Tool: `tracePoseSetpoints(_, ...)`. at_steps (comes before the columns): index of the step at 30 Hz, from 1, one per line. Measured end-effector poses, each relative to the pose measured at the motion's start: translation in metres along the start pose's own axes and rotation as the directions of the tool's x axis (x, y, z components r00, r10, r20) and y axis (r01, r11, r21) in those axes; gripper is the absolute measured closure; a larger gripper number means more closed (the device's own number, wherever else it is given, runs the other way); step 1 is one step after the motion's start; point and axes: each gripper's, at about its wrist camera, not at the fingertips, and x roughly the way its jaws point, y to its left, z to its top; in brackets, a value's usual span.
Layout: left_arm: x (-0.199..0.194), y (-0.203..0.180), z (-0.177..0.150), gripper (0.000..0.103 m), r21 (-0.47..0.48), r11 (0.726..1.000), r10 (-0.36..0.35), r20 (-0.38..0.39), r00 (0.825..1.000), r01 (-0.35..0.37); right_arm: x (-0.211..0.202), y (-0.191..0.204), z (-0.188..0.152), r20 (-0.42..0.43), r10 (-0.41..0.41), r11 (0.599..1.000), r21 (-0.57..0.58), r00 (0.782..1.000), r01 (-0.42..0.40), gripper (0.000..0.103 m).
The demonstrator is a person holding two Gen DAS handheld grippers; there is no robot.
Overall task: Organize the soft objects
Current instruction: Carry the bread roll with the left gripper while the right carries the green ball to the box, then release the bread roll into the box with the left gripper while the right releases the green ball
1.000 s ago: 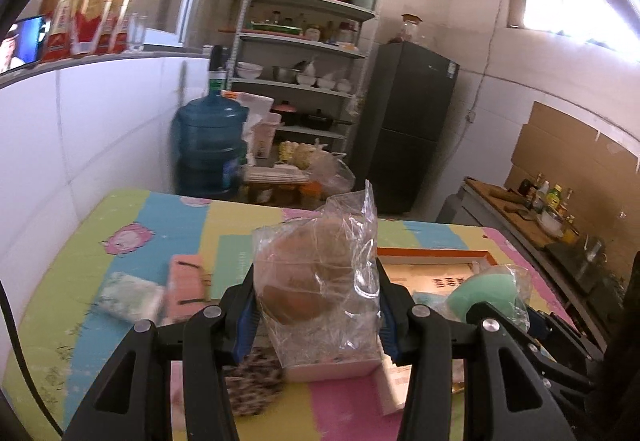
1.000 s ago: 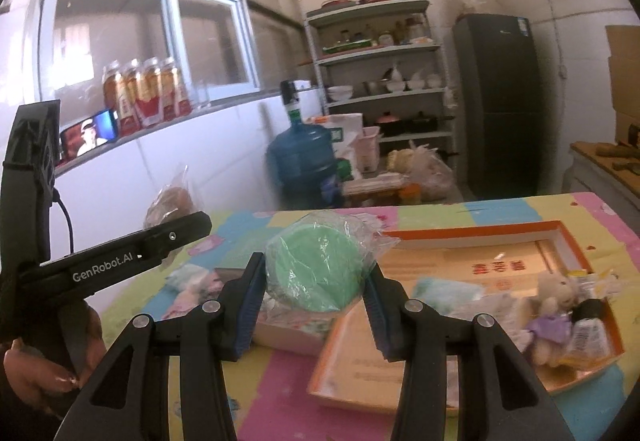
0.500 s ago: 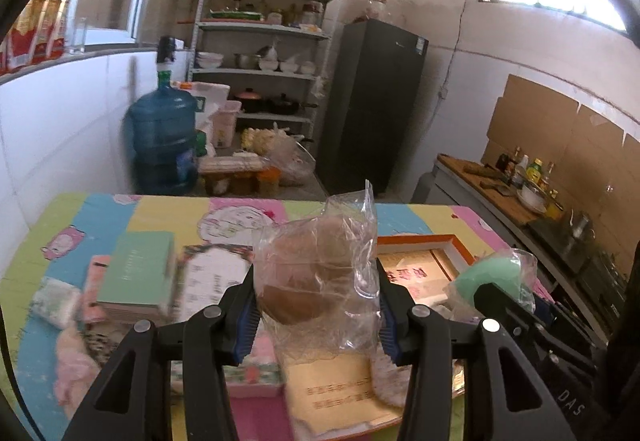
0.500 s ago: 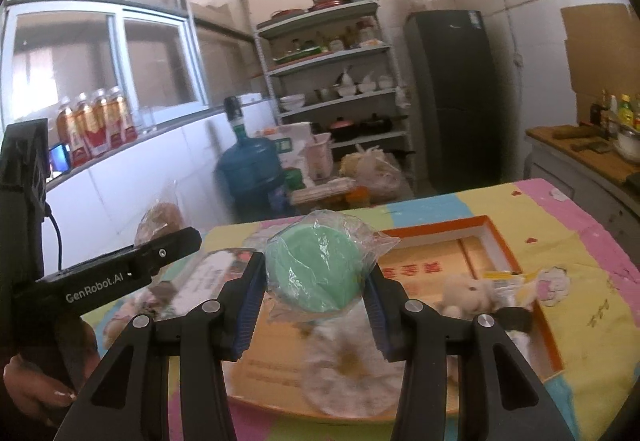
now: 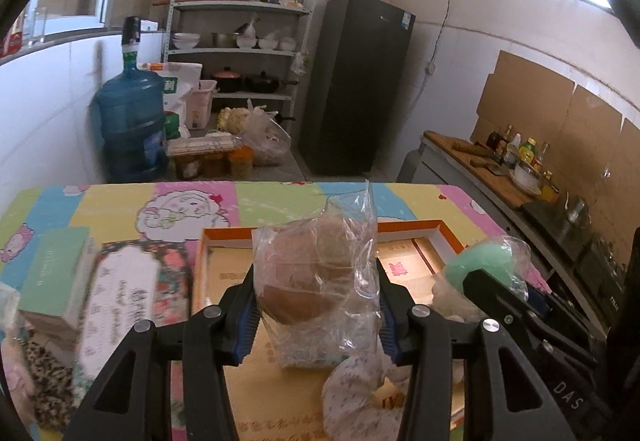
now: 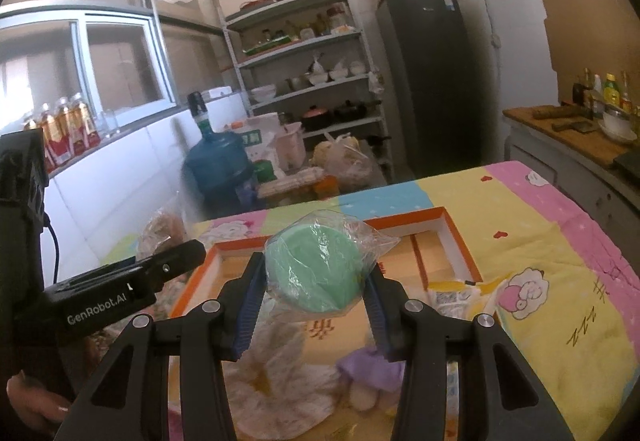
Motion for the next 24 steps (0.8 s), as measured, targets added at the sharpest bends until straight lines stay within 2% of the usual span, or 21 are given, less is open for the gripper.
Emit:
tracePoseSetpoints(14, 0.056, -0.008, -0.002, 0.054, -0.010, 1.000, 0.001, -0.099, 0.995, -0.002, 0.041, -0.019, -0.002, -0.097, 0.008, 1.000, -0.003, 0.995, -0.008, 0.055)
tracePoseSetpoints(24, 0.073, -0.007, -0.004, 0.053, -0.030, 1.000, -0.004, -0.161, 0.987, 0.000, 0.056, -0.026, -0.008, -0.142, 0.016, 1.000, 0.019, 0.990, -0.014, 0.054)
